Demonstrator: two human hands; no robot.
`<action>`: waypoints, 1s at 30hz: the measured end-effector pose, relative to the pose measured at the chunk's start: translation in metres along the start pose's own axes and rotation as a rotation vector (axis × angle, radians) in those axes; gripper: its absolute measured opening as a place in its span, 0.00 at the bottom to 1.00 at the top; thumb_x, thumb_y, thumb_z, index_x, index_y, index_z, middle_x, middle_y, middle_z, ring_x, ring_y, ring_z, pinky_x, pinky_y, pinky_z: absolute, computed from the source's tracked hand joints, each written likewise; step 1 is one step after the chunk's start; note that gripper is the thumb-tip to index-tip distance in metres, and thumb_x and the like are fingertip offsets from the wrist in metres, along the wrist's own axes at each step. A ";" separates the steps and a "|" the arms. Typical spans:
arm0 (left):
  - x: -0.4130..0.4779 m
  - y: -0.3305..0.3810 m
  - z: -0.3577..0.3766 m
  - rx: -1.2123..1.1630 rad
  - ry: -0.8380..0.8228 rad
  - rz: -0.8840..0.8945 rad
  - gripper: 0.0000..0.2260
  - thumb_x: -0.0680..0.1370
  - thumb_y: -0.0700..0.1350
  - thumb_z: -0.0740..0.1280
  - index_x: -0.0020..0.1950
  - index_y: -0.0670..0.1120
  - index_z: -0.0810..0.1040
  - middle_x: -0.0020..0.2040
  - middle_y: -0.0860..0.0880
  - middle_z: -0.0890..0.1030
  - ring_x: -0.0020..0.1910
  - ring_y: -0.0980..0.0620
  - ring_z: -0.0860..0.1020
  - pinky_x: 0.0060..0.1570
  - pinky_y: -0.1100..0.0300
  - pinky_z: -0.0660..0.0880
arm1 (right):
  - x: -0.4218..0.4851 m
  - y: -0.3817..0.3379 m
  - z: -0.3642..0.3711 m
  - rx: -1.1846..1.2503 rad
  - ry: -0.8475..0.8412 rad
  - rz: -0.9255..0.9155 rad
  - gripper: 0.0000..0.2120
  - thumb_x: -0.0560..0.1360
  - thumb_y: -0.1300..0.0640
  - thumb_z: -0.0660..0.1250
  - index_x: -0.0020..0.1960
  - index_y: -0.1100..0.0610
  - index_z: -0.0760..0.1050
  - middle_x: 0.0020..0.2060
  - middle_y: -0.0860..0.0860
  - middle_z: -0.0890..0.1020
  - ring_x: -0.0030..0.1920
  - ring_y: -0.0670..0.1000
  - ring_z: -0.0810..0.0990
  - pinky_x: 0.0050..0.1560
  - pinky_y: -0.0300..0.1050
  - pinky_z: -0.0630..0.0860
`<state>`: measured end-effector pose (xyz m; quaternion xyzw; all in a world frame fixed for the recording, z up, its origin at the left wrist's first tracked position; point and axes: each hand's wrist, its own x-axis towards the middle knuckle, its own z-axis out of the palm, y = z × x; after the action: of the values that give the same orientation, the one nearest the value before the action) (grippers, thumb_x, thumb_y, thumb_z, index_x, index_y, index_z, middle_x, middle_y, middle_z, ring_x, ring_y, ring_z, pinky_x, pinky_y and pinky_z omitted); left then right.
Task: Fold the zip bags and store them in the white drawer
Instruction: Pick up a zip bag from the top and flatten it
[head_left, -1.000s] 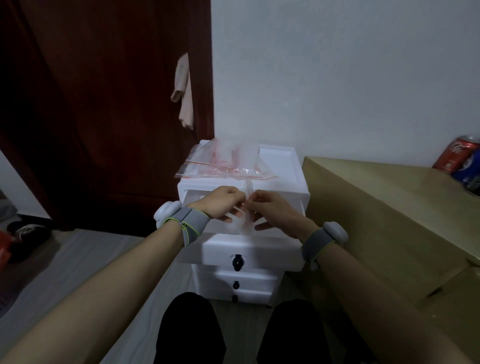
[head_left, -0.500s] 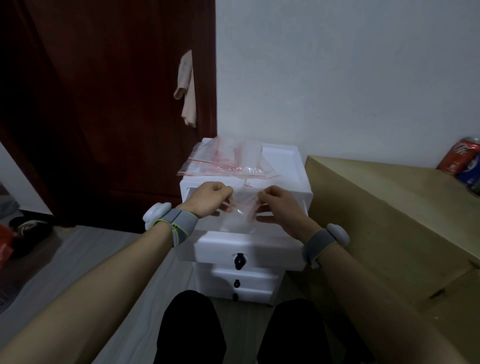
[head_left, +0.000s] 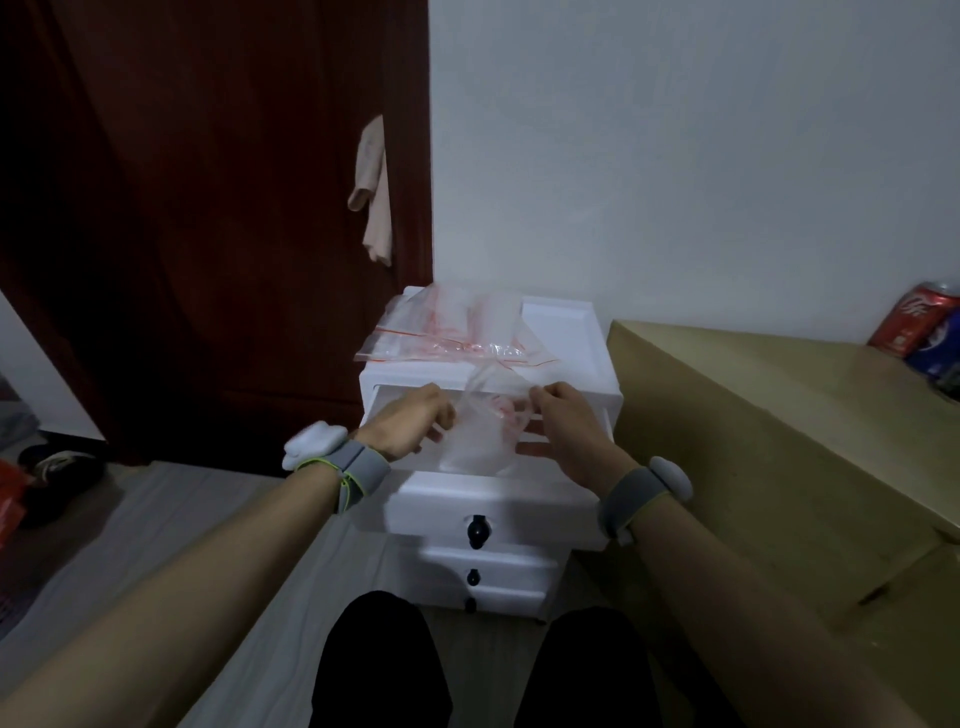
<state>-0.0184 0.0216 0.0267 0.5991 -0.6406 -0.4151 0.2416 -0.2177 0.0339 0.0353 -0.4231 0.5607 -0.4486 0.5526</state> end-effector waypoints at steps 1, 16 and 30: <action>0.003 -0.004 0.003 0.154 -0.005 0.008 0.19 0.66 0.52 0.62 0.55 0.47 0.76 0.55 0.44 0.80 0.54 0.42 0.78 0.51 0.52 0.73 | 0.000 0.000 0.000 0.020 -0.004 0.000 0.12 0.84 0.56 0.55 0.59 0.64 0.69 0.49 0.56 0.82 0.44 0.55 0.82 0.42 0.55 0.82; 0.018 0.006 0.031 0.458 0.203 0.272 0.28 0.67 0.59 0.74 0.58 0.46 0.68 0.53 0.49 0.76 0.50 0.46 0.76 0.47 0.52 0.73 | 0.000 -0.033 -0.014 0.362 -0.142 0.041 0.10 0.81 0.57 0.58 0.57 0.59 0.75 0.48 0.54 0.84 0.46 0.56 0.81 0.39 0.56 0.80; 0.005 0.023 -0.006 0.956 0.346 0.326 0.21 0.72 0.53 0.68 0.56 0.44 0.64 0.55 0.42 0.77 0.54 0.39 0.75 0.47 0.51 0.66 | 0.005 -0.021 -0.025 -0.432 -0.038 -0.464 0.20 0.70 0.49 0.77 0.59 0.51 0.76 0.53 0.47 0.80 0.49 0.50 0.81 0.49 0.42 0.79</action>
<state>-0.0278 0.0135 0.0477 0.5948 -0.7938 0.0710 0.1052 -0.2437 0.0247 0.0537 -0.6555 0.5214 -0.4251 0.3432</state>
